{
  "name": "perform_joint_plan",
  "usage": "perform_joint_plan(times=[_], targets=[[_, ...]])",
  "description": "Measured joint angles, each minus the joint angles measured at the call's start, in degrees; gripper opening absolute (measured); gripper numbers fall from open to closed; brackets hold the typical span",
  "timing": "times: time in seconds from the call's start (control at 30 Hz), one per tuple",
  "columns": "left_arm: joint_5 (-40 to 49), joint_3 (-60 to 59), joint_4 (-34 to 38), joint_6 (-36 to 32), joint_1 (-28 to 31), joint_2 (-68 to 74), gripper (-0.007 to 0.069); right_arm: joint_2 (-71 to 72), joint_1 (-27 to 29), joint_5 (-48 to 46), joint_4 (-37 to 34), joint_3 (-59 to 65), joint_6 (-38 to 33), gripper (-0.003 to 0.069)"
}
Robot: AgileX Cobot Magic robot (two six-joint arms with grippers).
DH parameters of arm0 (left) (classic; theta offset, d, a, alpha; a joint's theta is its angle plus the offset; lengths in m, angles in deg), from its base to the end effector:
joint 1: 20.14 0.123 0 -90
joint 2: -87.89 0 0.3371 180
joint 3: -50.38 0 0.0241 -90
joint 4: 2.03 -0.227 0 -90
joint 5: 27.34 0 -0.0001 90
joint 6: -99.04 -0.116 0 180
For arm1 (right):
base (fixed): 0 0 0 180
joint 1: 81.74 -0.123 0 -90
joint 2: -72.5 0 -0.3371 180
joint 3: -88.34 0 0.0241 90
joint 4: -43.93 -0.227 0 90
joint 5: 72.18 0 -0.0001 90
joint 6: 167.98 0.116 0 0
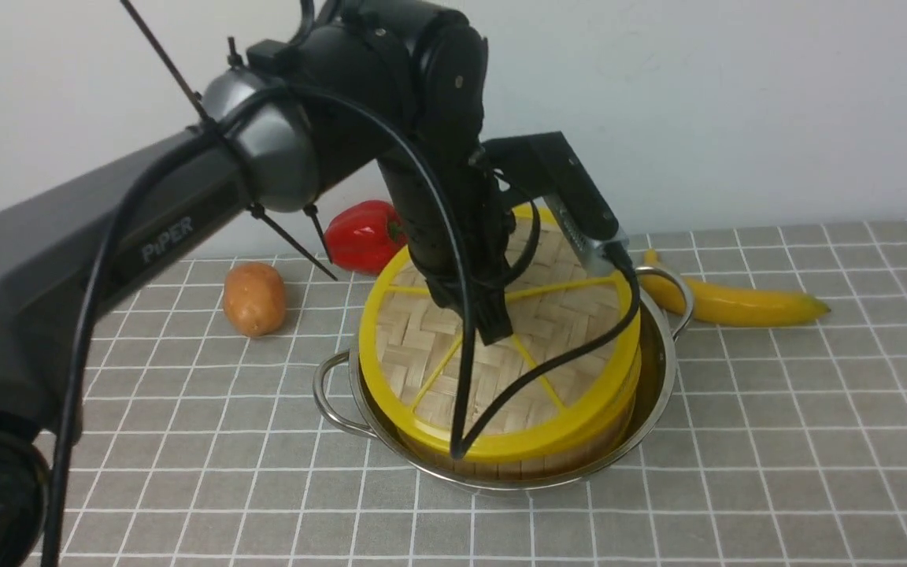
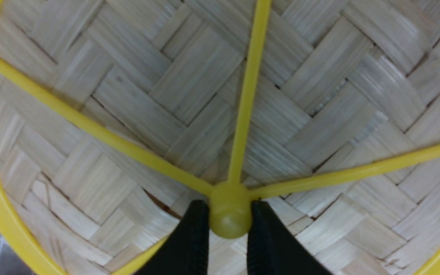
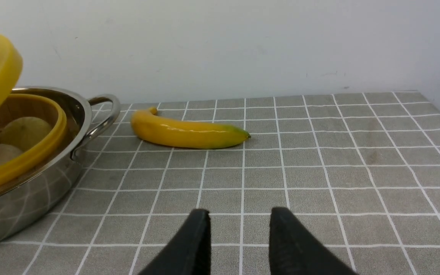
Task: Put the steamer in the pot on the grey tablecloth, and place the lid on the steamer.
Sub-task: 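Place the yellow bamboo steamer lid onto the steamer in the pot with the left gripper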
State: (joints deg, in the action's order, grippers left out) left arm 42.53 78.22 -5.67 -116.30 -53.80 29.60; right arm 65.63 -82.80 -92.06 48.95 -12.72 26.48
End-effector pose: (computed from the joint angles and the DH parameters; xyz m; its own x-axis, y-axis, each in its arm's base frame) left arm 0.3681 -0.2368 0.3073 -0.3199 0.9280 -0.1912 0.9093 0.3574 0.2132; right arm 0.0017 -0.0034 0.1726 -0.2636 0.1642 -0.9505 0.0555 0.9864 0.1550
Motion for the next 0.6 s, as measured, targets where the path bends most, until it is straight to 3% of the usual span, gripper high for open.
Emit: perform_joint_plan(times=[0.6], targets=[[-4.2,0.0,-0.4,-0.7,0.0,0.1,0.0117,0.0,0.0,0.0,0.0,0.0,0.0,0.024]])
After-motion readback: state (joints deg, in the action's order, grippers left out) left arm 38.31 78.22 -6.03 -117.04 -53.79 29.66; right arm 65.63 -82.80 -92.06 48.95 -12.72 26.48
